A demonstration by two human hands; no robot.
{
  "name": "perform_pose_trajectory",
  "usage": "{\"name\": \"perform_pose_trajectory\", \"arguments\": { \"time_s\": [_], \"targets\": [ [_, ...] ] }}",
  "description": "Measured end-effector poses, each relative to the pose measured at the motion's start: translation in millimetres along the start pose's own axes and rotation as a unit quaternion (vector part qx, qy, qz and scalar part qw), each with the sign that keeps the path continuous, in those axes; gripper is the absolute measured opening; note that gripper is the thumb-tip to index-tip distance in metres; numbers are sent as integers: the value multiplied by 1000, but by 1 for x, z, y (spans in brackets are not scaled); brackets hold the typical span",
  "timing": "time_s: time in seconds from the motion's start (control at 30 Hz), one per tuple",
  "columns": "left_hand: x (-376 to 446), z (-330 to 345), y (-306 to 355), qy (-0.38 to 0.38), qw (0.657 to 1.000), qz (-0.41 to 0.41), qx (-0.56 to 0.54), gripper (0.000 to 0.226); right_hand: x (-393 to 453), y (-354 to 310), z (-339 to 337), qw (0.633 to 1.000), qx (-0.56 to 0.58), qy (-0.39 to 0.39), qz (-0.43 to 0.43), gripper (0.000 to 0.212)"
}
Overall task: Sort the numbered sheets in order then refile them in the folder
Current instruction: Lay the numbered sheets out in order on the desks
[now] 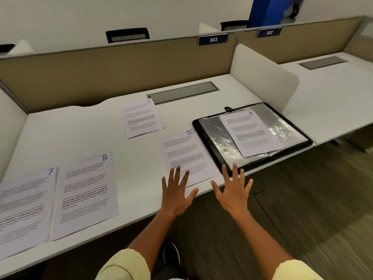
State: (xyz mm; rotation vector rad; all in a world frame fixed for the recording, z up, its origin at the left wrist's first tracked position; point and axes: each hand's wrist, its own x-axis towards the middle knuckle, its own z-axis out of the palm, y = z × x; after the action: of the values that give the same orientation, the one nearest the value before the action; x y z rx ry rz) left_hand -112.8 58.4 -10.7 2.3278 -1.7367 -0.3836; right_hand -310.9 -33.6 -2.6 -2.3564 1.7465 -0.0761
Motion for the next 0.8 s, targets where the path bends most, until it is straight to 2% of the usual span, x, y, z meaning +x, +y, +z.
{"name": "perform_pose_trajectory", "arguments": {
  "time_s": [0.43,0.8],
  "targets": [
    [145,30,81,-19,996,85,-14,81,102,77,-13,997,-5,-12,74,81],
    [250,42,115,-19,991,131,-38,80,184,113,-24,992,-5,-9,124,80]
  ]
}}
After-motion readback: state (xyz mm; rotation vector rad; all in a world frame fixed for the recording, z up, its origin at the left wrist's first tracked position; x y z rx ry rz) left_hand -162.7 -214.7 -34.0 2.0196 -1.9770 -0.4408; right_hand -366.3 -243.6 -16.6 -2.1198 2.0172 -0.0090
